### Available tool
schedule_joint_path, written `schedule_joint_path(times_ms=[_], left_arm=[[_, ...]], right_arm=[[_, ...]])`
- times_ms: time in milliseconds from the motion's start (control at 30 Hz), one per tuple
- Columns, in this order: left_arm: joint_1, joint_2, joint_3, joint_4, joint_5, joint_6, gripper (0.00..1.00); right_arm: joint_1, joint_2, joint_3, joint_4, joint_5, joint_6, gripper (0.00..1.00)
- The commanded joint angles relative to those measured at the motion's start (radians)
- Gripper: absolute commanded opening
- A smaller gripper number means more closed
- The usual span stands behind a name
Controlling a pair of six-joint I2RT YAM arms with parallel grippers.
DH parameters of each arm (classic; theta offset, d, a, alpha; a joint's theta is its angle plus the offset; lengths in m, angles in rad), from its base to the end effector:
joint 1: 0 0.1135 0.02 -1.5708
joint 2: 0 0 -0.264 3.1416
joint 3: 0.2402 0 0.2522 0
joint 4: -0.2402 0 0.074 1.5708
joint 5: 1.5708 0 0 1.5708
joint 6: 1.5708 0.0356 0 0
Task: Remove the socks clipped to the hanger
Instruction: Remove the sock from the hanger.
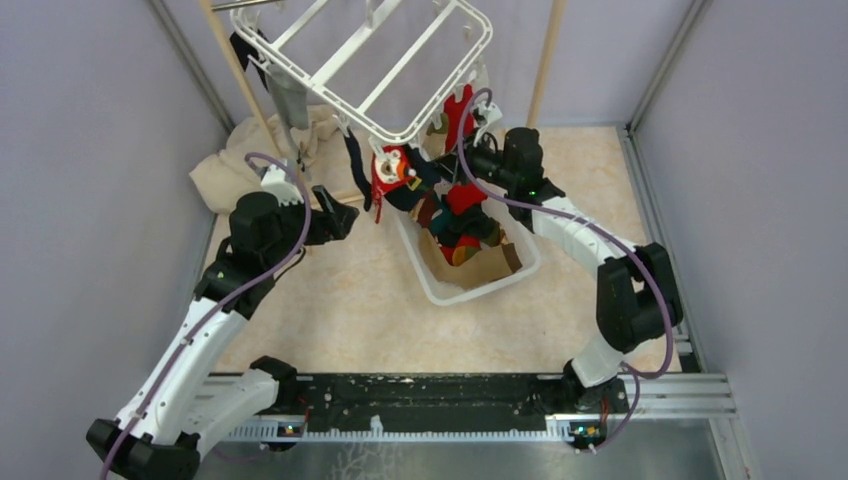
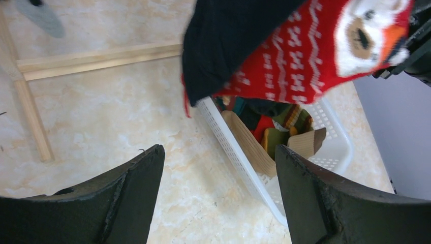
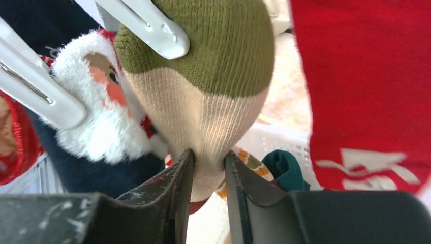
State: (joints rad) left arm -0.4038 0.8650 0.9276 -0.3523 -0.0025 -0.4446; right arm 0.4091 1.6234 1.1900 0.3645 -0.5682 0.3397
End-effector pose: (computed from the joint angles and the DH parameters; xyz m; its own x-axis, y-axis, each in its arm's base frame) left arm 0.1789 -0.0763 0.3583 -0.4052 -0.2946 -0.8655 0.2398 0.8793 -0.4115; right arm 0.3457 0.1708 0.3216 -0.3354 0.1607 -0.9283 -0.7595 0.5369 0.3673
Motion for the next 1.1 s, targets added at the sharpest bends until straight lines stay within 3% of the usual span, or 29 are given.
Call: schedule_joint_path(times_ms=[0,133,367,567,733,1000,1067], left_arm=[[-0.021,-0.01,0.034,0.0,0.054,0.01,0.85],[-0.04,-0.026,0.033,-0.001,0.064,0.01,0.85],[-0.055,-0.034,0.043,-0.009,0.089,0.01,0.85],[-0.06,-0.048,0.044,-0.018,0.094,0.019,0.85],[-0.062,-0.055,0.026,-0.006,0.113,0.014,0.86],[-0.066,-0.053,0.022,0.018,0.14,0.017,0.86],[-0.066,-0.052,0.02,0.027,0.148,0.018,0.86]], right_arm=[[0.011,-0.105,-0.012,-0.028,0.108,-0.021,0.28],[0.037,-0.135,0.005,-0.089,0.078,-0.034,0.52],[0.062,-0.127,0.003,-0.069,0.073,-0.011,0.59],[0.063,-0.086,0.01,-0.064,0.089,0.002,0.57],[0.07,-0.079,0.012,-0.083,0.083,0.004,0.47],[0.109,-0.061,0.006,-0.115,0.066,0.0,0.51],[0.121,-0.056,0.009,-0.121,0.069,0.001,0.4]])
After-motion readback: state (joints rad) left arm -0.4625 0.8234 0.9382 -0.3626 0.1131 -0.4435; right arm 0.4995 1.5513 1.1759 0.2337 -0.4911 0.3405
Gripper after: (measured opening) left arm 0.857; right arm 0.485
